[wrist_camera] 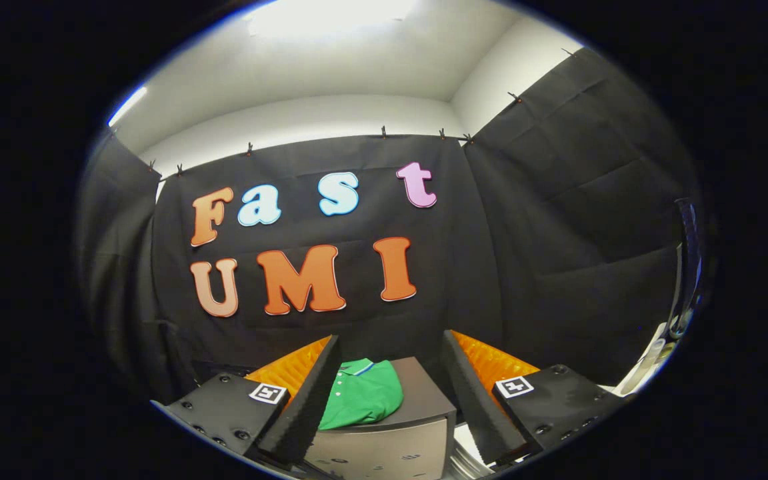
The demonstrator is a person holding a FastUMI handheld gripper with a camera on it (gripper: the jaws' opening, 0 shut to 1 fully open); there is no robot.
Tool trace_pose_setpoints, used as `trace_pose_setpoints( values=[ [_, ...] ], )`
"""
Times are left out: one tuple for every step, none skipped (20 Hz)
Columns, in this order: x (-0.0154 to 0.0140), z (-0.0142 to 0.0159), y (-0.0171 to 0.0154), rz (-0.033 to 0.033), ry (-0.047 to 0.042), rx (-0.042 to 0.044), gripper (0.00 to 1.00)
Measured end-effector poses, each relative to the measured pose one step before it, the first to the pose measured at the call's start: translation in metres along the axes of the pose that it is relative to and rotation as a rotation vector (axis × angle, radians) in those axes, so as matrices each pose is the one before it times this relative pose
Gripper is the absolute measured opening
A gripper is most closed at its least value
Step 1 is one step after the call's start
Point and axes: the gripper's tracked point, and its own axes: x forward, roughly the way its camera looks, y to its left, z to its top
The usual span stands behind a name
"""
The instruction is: Put the clothes into the washing machine and then close the washing machine lid.
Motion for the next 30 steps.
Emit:
trace_pose_setpoints(
  values=[
    [0.00261, -0.00015, 0.00193, 0.00714, 0.00218, 0.01351, 0.98],
    [0.00196, -0.00108, 0.00273, 0.00472, 0.00558, 0.01061, 0.98],
    [0.00385, -0.0009, 0.00281, 0.00765, 0.00917, 0.00698, 0.98],
    [0.00448, -0.00206, 0.00349, 0.00794, 0.01419, 0.00117, 0.98],
    [0.00479, -0.00239, 0.00251, 0.00493, 0.01132, -0.00264, 0.98],
    [0.00487, 0.00099, 0.00393, 0.00714, 0.00567, -0.00494, 0.98],
    [0.00622, 0.00177, 0.00591, 0.01045, 0.00073, -0.00826, 0.98],
    [0.00722, 0.00148, 0.00562, 0.0111, 0.0012, -0.01087, 0.98],
    [0.00896, -0.00024, 0.0067, 0.0126, 0.00643, -0.0088, 0.98],
    [0.00879, -0.00028, 0.01008, 0.01976, 0.00543, -0.00524, 0.98],
    [0.01096, -0.00086, 0.01061, 0.02195, 0.00614, -0.00443, 0.98],
    [0.0131, -0.00245, 0.00897, 0.01719, 0.01468, -0.00861, 0.98],
    [0.01445, -0.00437, 0.00926, 0.01618, 0.01906, -0.01186, 0.98],
    [0.01454, -0.00306, 0.0087, 0.02123, 0.01952, -0.01652, 0.98],
    [0.01412, -0.00353, 0.00782, 0.01388, 0.0252, -0.02254, 0.98],
    [0.01677, -0.00374, 0.00368, 0.00627, 0.02326, -0.02441, 0.98],
    [0.01693, -0.00431, 0.00353, 0.00486, 0.02333, -0.02443, 0.98],
    [0.01633, -0.00457, 0.00378, 0.00486, 0.02388, -0.02213, 0.98],
    [0.01604, -0.00705, 0.00225, 0.00295, 0.03353, -0.01659, 0.98],
    [0.01769, -0.00865, 0.00442, 0.00512, 0.03353, -0.01244, 0.98],
    [0.01643, -0.00932, 0.00033, -0.00282, 0.03964, -0.00661, 0.98],
    [0.01432, -0.00972, -0.00003, 0.00304, 0.0439, 0.001, 0.98],
    [0.01467, -0.01143, 0.0015, 0.00534, 0.04949, 0.00724, 0.98],
    [0.01385, -0.01201, 0.00181, 0.00848, 0.05949, 0.00671, 0.98],
    [0.01707, -0.01298, -0.00175, 0.00503, 0.06339, 0.00693, 0.98],
    [0.01478, -0.00953, -0.00157, 0.00345, 0.05798, 0.00538, 0.98],
    [0.01291, -0.01121, -0.00307, -0.0001, 0.06537, 0.00356, 0.98],
    [0.01256, -0.01003, -0.00294, 0.00066, 0.05191, 0.00517, 0.98],
    [0.01158, -0.00927, -0.00255, 0.00035, 0.05713, 0.00086, 0.98],
    [0.009, -0.00741, -0.0039, -0.00589, 0.05669, 0.00587, 0.98]
  ],
)
